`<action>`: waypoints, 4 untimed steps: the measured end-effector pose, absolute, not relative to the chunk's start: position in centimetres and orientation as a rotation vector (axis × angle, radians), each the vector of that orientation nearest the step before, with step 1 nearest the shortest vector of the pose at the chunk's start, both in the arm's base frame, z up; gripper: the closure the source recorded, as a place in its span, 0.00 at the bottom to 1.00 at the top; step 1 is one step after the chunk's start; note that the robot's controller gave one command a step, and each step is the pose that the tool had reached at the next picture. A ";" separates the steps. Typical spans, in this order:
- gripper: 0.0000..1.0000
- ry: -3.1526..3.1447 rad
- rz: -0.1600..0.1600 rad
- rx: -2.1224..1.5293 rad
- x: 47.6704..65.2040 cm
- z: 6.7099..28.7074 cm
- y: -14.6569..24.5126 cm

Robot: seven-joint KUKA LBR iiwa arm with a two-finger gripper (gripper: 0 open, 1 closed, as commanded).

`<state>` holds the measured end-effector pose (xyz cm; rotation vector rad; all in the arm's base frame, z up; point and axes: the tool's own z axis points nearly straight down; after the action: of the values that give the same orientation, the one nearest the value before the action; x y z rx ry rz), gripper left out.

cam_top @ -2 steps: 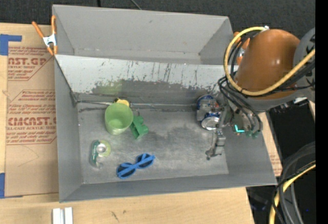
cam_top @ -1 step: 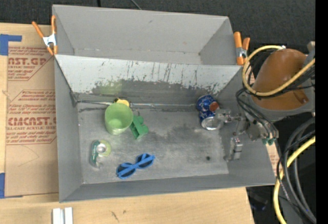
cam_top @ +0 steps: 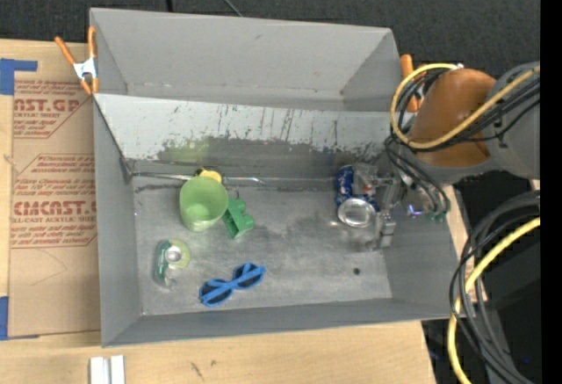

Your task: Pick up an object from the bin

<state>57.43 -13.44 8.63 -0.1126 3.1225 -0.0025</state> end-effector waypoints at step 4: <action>0.00 3.122 0.006 0.304 59.4 7.6 -10.9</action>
Offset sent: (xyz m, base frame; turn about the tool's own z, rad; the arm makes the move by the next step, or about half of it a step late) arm 0.0163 0.0221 -0.0163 0.1644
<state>59.44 -10.87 7.60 0.3039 3.1220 0.0061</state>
